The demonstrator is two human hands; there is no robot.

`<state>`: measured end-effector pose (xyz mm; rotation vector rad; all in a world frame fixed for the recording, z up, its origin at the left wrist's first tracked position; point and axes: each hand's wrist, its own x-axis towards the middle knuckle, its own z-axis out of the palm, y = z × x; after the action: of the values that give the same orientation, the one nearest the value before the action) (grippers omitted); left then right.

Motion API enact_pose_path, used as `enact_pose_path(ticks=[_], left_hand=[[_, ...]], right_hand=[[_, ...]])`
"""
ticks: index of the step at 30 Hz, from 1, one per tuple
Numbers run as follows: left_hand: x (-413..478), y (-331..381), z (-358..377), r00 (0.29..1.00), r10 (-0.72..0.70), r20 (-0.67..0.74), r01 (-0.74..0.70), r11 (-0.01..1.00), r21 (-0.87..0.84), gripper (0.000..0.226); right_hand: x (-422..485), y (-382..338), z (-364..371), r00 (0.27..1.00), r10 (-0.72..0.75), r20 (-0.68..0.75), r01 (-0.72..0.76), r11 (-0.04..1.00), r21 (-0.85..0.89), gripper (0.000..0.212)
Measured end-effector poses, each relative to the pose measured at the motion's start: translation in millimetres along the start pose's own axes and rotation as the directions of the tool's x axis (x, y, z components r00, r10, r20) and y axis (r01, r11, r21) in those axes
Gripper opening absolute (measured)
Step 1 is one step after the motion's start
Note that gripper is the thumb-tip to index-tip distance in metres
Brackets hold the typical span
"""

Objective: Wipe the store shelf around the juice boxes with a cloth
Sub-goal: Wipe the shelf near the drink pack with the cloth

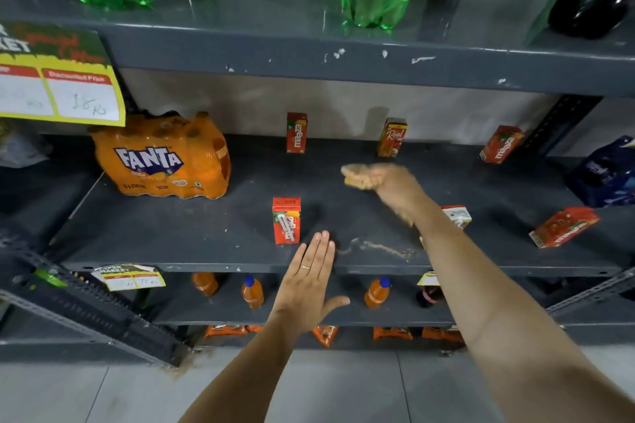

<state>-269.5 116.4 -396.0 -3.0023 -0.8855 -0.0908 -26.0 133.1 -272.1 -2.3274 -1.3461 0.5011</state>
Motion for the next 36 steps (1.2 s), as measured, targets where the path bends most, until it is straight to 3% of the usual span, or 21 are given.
enact_pose_path(ticks=[3, 6, 8, 13, 18, 20, 23, 27, 30, 36], left_hand=[[0.9, 1.1, -1.7, 1.000, -0.014, 0.007, 0.014, 1.000, -0.017, 0.098], [-0.6, 2.9, -2.5, 1.000, -0.018, -0.003, 0.018, 0.999, -0.032, 0.097], [-1.6, 3.7, -2.6, 1.000, -0.023, -0.001, 0.023, 0.999, -0.044, 0.098], [-2.4, 5.1, -5.4, 0.999, -0.035, -0.036, 0.031, 0.995, -0.099, 0.105], [-3.8, 7.7, -10.1, 0.994, -0.086, -0.073, 0.066, 0.969, -0.240, 0.117], [-4.9, 5.9, -10.5, 0.996, -0.069, -0.057, 0.055, 0.973, -0.225, 0.120], [-5.7, 2.4, -10.1, 0.998, -0.040, -0.038, 0.031, 0.976, -0.214, 0.121], [-6.8, 2.0, -10.7, 0.998, -0.038, -0.051, 0.026, 0.974, -0.226, 0.116], [-8.2, 2.8, -10.3, 0.998, -0.035, -0.058, 0.021, 0.973, -0.228, 0.114], [-6.5, 3.2, -9.2, 0.997, -0.019, -0.072, 0.004, 0.981, -0.196, 0.107]], right_hand=[[23.7, -3.2, -5.1, 0.996, 0.087, -0.009, -0.088, 0.983, -0.162, 0.048], [11.0, -1.6, 21.9, 0.981, 0.128, 0.146, -0.087, 0.963, -0.255, 0.055], [-11.7, -4.2, 39.3, 0.977, 0.128, 0.168, -0.073, 0.951, -0.301, 0.060], [-91.0, -4.4, 65.7, 0.973, -0.047, 0.228, 0.119, 0.942, -0.312, 0.072], [-164.3, 4.3, 54.5, 0.944, -0.092, 0.318, 0.184, 0.944, -0.274, 0.066], [-166.2, 14.0, 40.7, 0.937, -0.149, 0.317, 0.209, 0.964, -0.163, 0.066], [-134.3, 17.4, 18.2, 0.957, -0.231, 0.173, 0.234, 0.972, 0.002, 0.064], [-73.2, -11.6, 16.9, 0.964, -0.258, 0.064, 0.265, 0.950, -0.168, 0.060], [-52.8, -7.5, 47.1, 0.960, -0.200, 0.197, 0.248, 0.933, -0.262, 0.057], [-108.5, 30.7, 60.3, 0.952, -0.219, 0.215, 0.262, 0.944, -0.202, 0.070]])
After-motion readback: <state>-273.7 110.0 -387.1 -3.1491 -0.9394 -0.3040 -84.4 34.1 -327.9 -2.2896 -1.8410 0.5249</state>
